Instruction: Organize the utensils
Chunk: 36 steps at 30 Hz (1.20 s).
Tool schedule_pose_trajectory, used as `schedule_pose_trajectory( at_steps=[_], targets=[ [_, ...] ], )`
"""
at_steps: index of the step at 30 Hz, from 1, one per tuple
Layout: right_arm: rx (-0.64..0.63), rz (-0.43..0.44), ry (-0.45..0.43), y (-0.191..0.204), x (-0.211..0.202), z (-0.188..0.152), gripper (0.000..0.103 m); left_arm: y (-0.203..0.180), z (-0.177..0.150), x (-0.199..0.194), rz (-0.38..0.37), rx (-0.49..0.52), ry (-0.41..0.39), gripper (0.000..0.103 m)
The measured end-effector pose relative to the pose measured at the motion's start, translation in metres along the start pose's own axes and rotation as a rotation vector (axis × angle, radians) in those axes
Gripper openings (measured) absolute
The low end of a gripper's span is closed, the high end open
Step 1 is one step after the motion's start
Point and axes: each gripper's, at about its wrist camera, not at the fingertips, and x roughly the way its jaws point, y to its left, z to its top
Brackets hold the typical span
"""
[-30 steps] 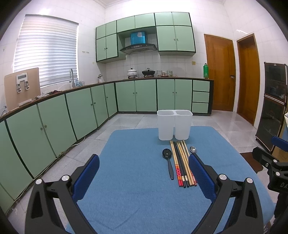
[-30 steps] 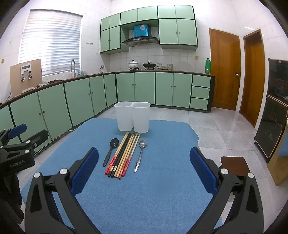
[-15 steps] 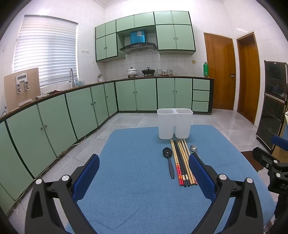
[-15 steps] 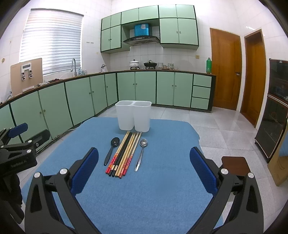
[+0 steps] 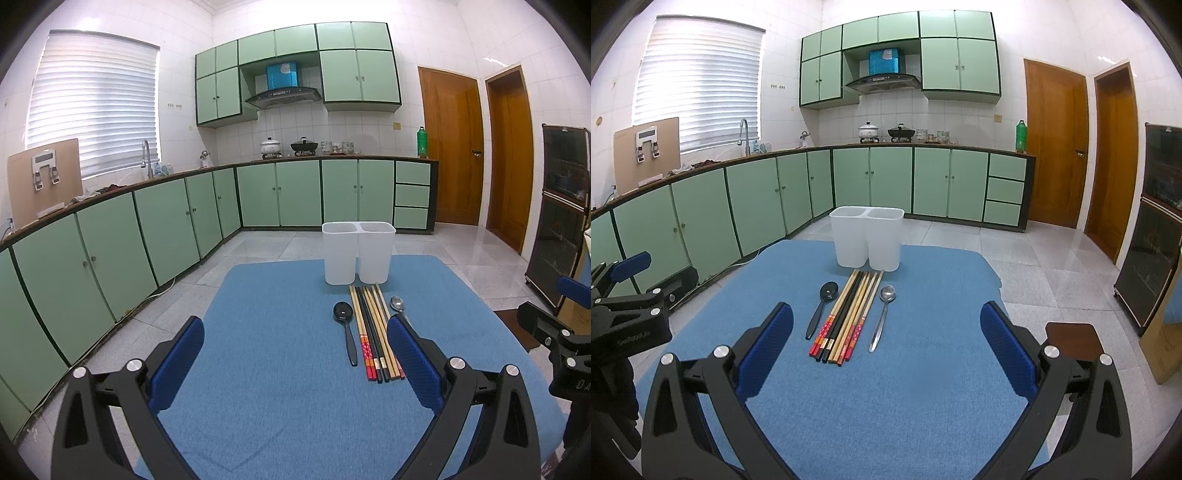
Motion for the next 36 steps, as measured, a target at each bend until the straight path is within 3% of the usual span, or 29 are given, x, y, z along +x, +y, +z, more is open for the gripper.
schedule_pose_trajectory(
  at_steps=[36],
  targets=[
    [0.012, 0.006, 0.040, -0.002, 0.017, 0.000, 0.098, 0.001, 0.005, 0.012, 0.001, 0.006, 0.027, 0.097]
  ],
)
